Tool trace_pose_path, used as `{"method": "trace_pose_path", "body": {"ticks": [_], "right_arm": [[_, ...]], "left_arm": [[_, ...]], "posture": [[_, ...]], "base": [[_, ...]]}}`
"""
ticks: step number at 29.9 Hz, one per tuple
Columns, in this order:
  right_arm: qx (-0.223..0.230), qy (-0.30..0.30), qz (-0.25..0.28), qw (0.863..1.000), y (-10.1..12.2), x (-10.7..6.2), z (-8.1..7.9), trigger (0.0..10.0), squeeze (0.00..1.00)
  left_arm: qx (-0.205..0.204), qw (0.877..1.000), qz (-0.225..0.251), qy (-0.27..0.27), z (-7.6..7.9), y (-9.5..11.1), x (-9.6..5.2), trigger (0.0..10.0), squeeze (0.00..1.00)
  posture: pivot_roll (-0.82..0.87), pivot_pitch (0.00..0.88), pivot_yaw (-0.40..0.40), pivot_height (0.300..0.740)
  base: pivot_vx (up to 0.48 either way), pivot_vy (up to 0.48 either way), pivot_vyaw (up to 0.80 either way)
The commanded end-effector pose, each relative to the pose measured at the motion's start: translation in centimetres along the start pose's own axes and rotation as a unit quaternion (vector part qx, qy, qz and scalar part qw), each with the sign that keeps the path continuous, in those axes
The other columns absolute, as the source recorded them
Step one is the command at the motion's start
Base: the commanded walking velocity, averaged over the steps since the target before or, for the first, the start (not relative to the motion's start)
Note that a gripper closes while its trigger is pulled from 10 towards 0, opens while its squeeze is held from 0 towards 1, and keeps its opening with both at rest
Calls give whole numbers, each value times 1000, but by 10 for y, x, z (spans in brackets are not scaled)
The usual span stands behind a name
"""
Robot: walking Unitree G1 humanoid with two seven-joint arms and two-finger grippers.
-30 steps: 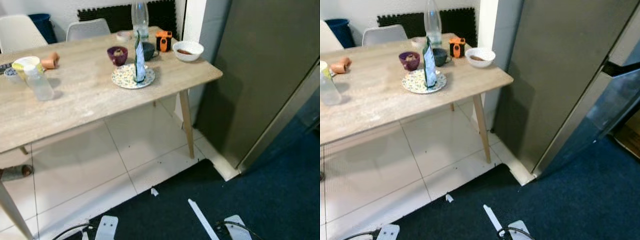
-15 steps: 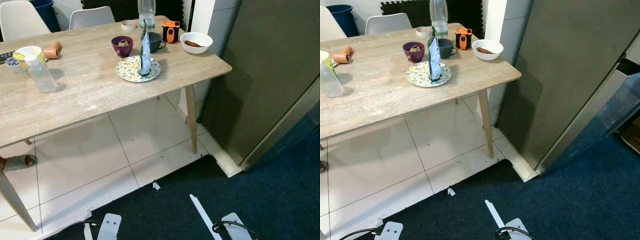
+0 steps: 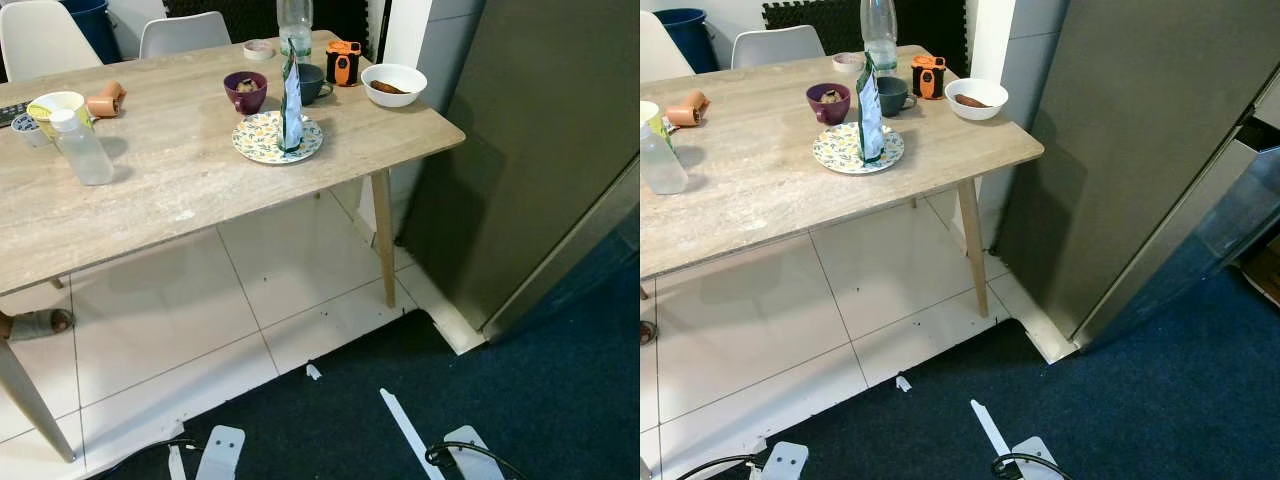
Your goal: Restocking fridge
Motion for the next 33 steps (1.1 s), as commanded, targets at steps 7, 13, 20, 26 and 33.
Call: {"method": "trace_pose_path", "body": {"ticks": [7,13,20,26,33], "right_arm": [[1,26,-18,1000,-12,0,-15,10000,0],[-1,25,-19,1000,-12,0,-14,10000,0],[-3,25,-20,999,-12,0,-14,10000,0],[-2,26,-20,999,-12,0,-14,10000,0],[1,25,-20,999,-13,0,-15,10000,0]], "left_arm": [[9,999,-13,-37,21,-6,0,10000,0],[9,999,-13,-37,21,-6,0,10000,0],[7,999,-13,-38,22,-6,0,10000,0],[7,999,-15,-38,23,-7,0,10000,0],[6,999,-16,-38,23,-8,0,10000,0]], "posture": [[-23,108,-38,740],[-24,103,-41,740],[-23,103,-41,740],[-23,103,-41,740],[-25,103,-40,740]], "base": [[0,0,0],[0,0,0],[0,0,0],[0,0,0],[0,0,0]]}}
Point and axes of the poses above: a point about 5 cm out from each wrist's last joint towards the gripper, its own x axis pointing out of the wrist towards the gripper, its own y axis along the axis of the wrist's last joint, z = x × y, the point moved 5 cm from there along x, pointing out of the wrist towards the gripper, and after that the axes turned 5 degrees about x, right-handed, at the moved point
